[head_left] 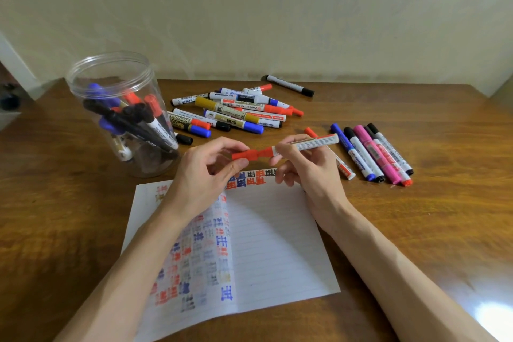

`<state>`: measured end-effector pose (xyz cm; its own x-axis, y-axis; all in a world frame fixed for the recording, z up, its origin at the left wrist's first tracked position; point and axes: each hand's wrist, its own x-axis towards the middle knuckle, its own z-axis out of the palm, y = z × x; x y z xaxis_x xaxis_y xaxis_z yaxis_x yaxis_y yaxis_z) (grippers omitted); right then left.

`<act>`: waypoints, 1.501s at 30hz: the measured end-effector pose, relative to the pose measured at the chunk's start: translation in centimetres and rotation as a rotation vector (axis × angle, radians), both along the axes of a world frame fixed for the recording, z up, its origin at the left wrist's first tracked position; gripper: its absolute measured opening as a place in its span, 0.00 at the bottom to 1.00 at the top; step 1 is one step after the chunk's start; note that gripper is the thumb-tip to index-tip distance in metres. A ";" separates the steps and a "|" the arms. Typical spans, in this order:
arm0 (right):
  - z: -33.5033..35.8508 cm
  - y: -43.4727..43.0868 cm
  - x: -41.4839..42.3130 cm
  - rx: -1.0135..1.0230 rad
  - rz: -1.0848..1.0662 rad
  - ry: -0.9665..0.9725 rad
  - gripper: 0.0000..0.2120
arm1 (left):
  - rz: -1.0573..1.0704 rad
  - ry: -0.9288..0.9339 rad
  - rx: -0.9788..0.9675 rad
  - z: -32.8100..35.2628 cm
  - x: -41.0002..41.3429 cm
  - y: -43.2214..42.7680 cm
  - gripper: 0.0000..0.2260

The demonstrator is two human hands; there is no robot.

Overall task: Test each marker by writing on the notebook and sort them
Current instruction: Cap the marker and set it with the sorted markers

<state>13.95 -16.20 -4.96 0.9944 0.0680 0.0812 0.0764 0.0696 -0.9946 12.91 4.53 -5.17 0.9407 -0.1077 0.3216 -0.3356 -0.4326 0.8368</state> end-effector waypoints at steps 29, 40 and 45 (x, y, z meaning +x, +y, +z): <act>-0.2 -3.0 0.8 -0.569 0.049 -0.297 0.10 | 0.116 0.001 0.072 0.0 -0.5 -0.1 0.08; -0.5 -2.5 0.5 -0.518 0.058 -0.293 0.07 | 0.090 0.014 0.093 0.4 -0.4 0.0 0.07; -0.2 -1.8 0.9 -0.372 0.100 -0.275 0.13 | 0.065 -0.030 -0.067 1.7 -0.3 0.9 0.07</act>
<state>14.82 -17.97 -5.17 0.9264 0.2373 0.2925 0.3517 -0.2675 -0.8971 12.64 5.42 -3.46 0.9347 -0.0241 0.3546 -0.3345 -0.3974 0.8545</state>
